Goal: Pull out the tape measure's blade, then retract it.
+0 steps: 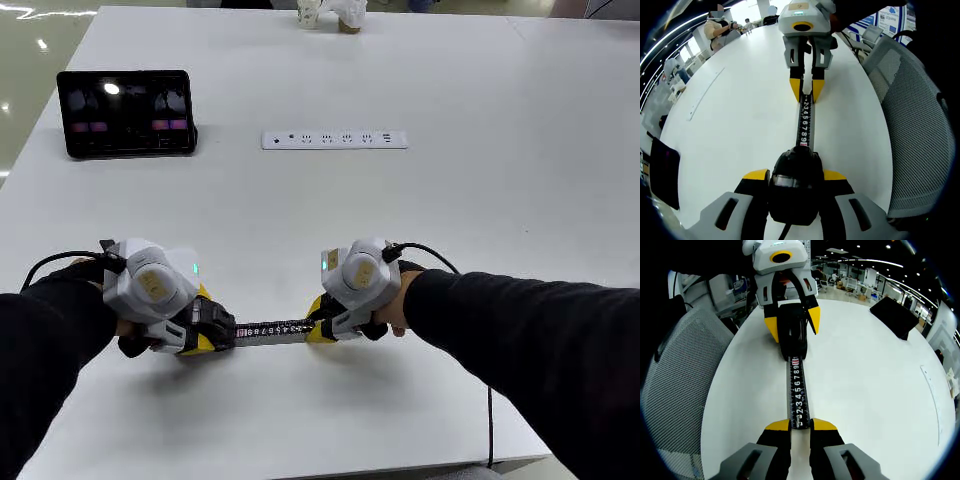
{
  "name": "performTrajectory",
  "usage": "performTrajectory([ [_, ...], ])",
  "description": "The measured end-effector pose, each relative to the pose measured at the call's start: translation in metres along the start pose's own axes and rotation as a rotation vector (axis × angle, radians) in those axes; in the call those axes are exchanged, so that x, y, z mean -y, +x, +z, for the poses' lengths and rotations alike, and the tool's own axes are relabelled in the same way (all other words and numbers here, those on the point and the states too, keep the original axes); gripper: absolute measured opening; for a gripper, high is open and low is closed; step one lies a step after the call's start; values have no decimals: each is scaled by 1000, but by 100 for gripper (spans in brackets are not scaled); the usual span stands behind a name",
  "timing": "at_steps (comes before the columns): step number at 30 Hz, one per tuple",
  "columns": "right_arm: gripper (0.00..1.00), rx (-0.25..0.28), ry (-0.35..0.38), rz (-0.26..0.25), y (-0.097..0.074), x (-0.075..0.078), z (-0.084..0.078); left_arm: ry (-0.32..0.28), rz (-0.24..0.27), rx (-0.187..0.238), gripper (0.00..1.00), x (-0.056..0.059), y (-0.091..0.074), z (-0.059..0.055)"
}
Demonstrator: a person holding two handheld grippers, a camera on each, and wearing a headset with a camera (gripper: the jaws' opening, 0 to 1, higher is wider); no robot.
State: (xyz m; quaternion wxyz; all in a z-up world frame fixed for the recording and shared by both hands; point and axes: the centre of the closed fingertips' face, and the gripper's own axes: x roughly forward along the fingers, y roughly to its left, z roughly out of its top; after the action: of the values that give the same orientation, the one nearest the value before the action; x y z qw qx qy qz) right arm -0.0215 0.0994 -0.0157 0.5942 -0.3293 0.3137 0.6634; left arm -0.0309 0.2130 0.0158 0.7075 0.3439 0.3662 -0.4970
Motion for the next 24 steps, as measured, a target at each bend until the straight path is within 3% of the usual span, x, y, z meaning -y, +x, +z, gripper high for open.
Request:
performTrajectory([
  [24, 10, -9, 3, 0, -8, 2, -8, 1, 3, -2, 33, 0, 0, 1],
])
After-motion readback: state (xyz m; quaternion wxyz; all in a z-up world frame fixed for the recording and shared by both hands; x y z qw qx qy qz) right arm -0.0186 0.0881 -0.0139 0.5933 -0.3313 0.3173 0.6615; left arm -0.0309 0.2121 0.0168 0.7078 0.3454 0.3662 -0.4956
